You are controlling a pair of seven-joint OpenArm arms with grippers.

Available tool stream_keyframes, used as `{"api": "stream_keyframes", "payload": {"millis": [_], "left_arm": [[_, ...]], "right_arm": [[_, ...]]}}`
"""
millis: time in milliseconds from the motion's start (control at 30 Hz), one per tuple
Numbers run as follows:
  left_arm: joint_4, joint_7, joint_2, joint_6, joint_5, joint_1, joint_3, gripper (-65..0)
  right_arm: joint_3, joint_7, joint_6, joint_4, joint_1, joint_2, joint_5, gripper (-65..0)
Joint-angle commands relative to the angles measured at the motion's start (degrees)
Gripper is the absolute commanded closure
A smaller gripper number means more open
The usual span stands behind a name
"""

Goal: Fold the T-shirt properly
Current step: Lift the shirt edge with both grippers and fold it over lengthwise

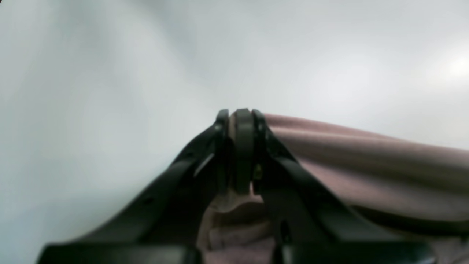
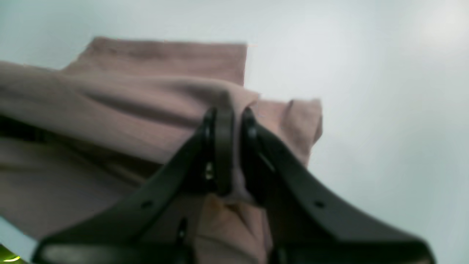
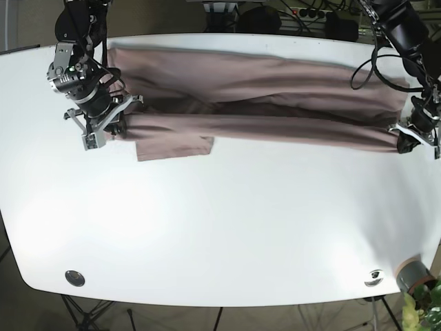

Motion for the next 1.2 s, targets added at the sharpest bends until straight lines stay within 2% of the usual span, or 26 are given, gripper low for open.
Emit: {"api": "stream_keyframes", "payload": {"millis": [0,267,333,367,433,467,533,567,667,933,1167], "left_arm": [[1.06,-1.06,-2.28,0.13,-0.45,0.85,-0.72,0.0],[1.06,-1.06,-2.71,0.13,-0.18,4.98,-0.63,0.0],[1.06,-1.06,-2.8,0.13,-0.1,5.86,-0.28,0.0],[1.06,-1.06,-3.07,0.13,-0.1,6.3,-0.19,-0.4],[1.06,-1.06,-3.68,0.13,-0.1,7.09,-0.1,-5.6],[1.06,-1.06,-3.77,0.13,-0.1,7.53,-0.01,-11.4],[1.15,-1.06,-3.95,0.13,-0.1,7.79,0.16,-19.7],[1.15,-1.06,-3.95,0.22,-0.1,7.79,0.87,-26.1],[2.64,-1.06,-4.03,0.48,-0.1,7.79,1.48,-37.1],[15.13,-1.06,-3.86,0.22,-0.53,9.37,1.66,-37.8],[16.36,-1.06,-1.66,0.22,-0.1,9.02,4.73,-37.8]], "right_arm": [[0.32,1.18,-0.13,1.03,-0.77,0.7,1.88,-2.4],[0.32,1.18,-0.39,0.94,-4.91,0.61,3.64,-2.9],[0.32,1.18,-0.57,0.94,-6.05,0.61,3.29,-6.2],[0.41,1.18,-0.57,0.94,-6.58,0.61,3.29,-10.5],[0.41,1.18,-0.57,0.94,-7.37,0.61,3.29,-17.6],[0.41,1.18,-0.57,0.94,-7.89,0.61,3.55,-23.8],[0.5,1.27,-0.57,1.12,-8.16,0.61,3.64,-30.1],[0.5,1.27,-0.57,1.21,-8.16,0.61,3.64,-34.1],[0.5,1.27,-0.57,1.38,-7.63,-0.09,3.64,-37.4],[-0.03,0.92,-0.57,0.68,-0.6,-0.88,3.38,-37.6],[-3.54,0.83,-0.66,-7.67,8.11,-0.79,3.2,-37.6]]}}
